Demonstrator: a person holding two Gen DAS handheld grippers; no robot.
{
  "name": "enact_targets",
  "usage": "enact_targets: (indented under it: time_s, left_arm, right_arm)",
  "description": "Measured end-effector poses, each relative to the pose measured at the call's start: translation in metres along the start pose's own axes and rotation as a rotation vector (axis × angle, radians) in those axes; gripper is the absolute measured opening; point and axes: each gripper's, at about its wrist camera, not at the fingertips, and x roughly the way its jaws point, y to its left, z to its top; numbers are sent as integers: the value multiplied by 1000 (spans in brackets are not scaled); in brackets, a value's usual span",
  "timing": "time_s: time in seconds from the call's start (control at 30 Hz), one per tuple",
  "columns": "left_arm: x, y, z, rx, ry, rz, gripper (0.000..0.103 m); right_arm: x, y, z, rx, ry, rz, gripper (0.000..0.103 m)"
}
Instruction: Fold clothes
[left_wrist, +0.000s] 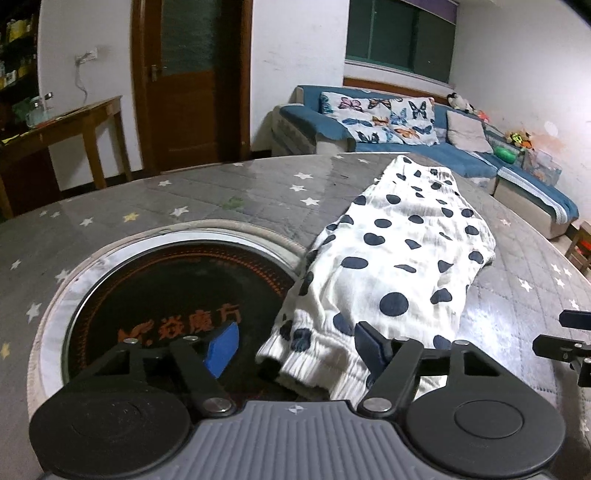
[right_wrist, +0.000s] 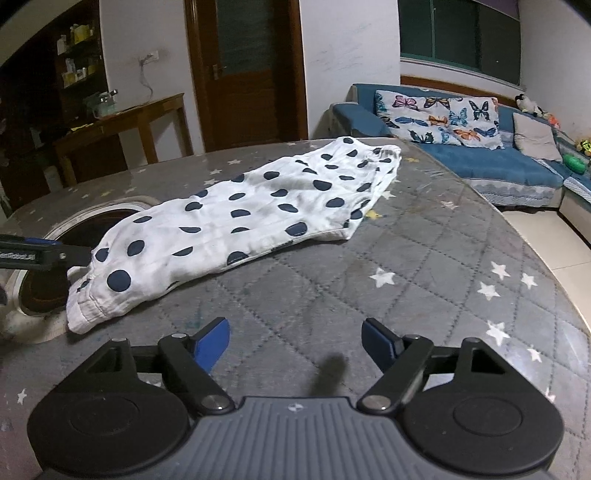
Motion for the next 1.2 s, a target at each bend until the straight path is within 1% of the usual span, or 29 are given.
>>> enact_targets:
  time_s: [0.03, 0.1, 0.17, 0.2, 0.27, 0.4, 0.5, 0.53, 0.77, 0.83, 1.0, 1.2]
  left_arm:
    - [2, 0, 1, 2, 5, -7, 63]
    - [7, 0, 2, 6, 15, -20, 60]
    - [11, 0, 3, 10, 24, -33, 51]
    - [13, 0, 2, 10, 28, -39, 49]
    - [15, 0, 2, 8, 34, -56, 37]
    - [16, 0, 2, 4, 35, -73, 27]
    - [16, 1, 2, 4, 28, -81, 22]
    - [15, 1, 2, 4, 24, -81, 19]
    - [1, -1, 5, 3, -25, -91, 15]
    - [-4, -2, 5, -4, -38, -104, 14]
    - [-17, -7, 4, -11, -70, -150, 13]
    - [-30, -22, -2, -1, -86, -234, 12]
  right_arm:
    - [1, 1, 0, -1, 1, 4, 80]
    - [2, 3, 1, -6, 3, 9, 80]
    - [4, 4, 2, -8, 3, 14, 79]
    - [4, 4, 2, -9, 3, 17, 78]
    - [5, 4, 3, -7, 3, 25, 77]
    - [6, 6, 4, -5, 2, 32, 75]
    - [6, 6, 5, -1, 0, 40, 71]
    - [6, 6, 6, 1, -2, 43, 67]
    - [3, 9, 10, -9, -22, 54, 63]
    - [2, 10, 11, -14, -27, 56, 61]
    - [-1, 13, 20, -16, -44, 82, 58]
    - [-7, 20, 38, -11, -84, 146, 57]
